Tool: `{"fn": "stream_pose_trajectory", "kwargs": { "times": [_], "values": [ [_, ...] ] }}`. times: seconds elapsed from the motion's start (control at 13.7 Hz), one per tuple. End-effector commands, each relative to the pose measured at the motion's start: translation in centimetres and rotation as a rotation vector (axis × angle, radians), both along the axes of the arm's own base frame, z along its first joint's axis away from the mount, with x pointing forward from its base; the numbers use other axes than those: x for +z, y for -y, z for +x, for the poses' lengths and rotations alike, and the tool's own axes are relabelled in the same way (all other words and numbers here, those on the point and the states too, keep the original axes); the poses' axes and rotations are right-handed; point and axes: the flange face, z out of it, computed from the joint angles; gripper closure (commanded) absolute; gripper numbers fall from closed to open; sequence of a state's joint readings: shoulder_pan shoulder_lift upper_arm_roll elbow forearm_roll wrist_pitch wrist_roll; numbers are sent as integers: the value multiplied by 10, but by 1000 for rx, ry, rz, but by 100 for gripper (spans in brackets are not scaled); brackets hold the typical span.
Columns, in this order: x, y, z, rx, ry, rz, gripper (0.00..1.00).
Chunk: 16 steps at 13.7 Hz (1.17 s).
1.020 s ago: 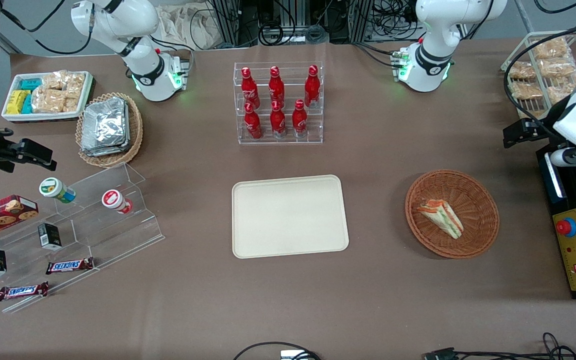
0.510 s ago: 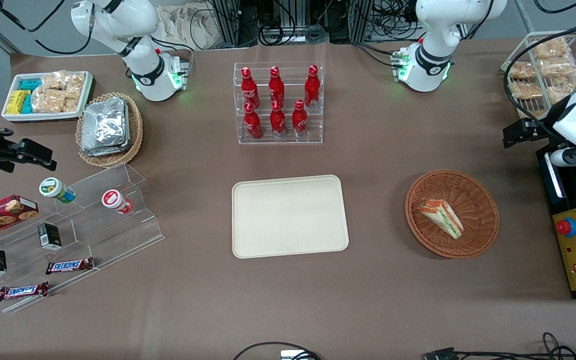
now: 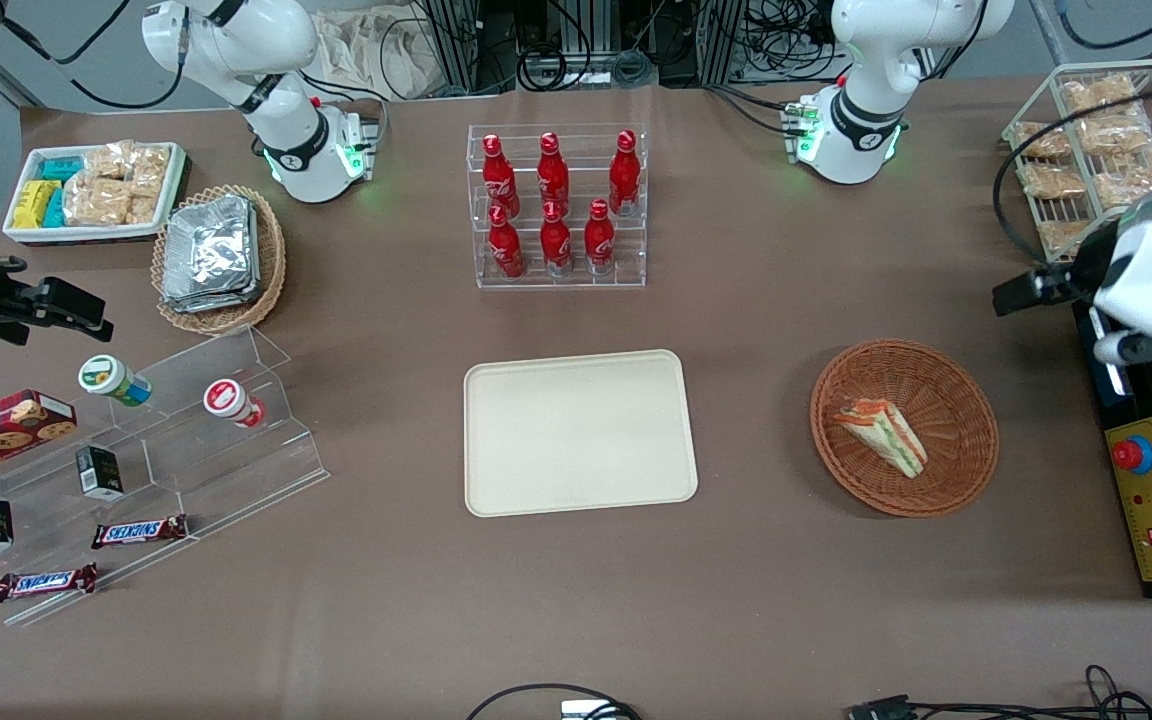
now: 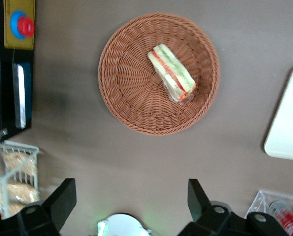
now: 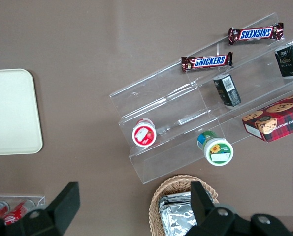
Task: Place sandwich from basket to tray
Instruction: 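Lower the open left gripper over the wrapped sandwich in the basket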
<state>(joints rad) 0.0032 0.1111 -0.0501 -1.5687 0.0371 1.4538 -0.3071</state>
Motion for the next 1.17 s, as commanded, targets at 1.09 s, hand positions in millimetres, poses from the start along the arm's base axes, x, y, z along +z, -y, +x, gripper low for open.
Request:
{"fn": "stream_pose_trajectory", "kwargs": {
  "times": [1.09],
  "values": [
    [-270,14,72,462,-64,-5,0]
  ]
}}
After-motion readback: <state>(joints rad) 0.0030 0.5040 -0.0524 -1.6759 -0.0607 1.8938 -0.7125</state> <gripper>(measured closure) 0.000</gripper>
